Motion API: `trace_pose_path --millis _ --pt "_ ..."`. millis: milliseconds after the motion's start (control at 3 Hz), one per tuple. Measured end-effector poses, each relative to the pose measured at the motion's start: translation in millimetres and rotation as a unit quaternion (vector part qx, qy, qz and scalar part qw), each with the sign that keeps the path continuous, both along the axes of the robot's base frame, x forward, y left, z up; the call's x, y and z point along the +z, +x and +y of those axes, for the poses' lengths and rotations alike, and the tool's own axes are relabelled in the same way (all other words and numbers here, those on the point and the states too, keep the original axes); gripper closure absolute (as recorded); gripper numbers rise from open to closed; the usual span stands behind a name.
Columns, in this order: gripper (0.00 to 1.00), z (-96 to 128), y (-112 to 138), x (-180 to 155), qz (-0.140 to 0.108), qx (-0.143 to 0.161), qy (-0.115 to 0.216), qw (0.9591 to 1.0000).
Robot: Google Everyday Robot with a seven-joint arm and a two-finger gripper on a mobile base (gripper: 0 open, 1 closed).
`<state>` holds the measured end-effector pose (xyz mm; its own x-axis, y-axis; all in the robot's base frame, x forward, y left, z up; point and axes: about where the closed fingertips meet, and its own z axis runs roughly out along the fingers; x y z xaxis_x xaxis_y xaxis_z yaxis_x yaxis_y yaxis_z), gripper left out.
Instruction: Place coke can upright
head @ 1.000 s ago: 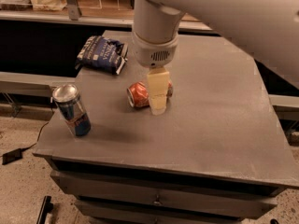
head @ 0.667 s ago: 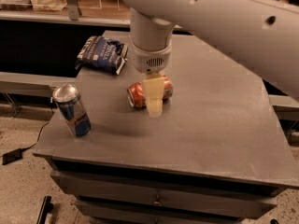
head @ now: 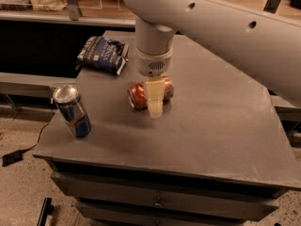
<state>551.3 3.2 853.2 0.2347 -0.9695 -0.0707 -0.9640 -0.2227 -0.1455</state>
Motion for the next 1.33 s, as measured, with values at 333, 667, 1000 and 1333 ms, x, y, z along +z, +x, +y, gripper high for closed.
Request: trace_pose_path --millis 333,667,1000,1333 --pt "0.0 12 -1 -2 0.009 0.008 0.011 0.9999" --pt "0.0 24 -5 -3 0.017 0.019 0.019 0.9995" --pt "0.0 21 -1 -19 0.026 0.014 0.013 0.9995" --pt "0.0 20 0 -23 0.027 0.014 0.011 0.9995"
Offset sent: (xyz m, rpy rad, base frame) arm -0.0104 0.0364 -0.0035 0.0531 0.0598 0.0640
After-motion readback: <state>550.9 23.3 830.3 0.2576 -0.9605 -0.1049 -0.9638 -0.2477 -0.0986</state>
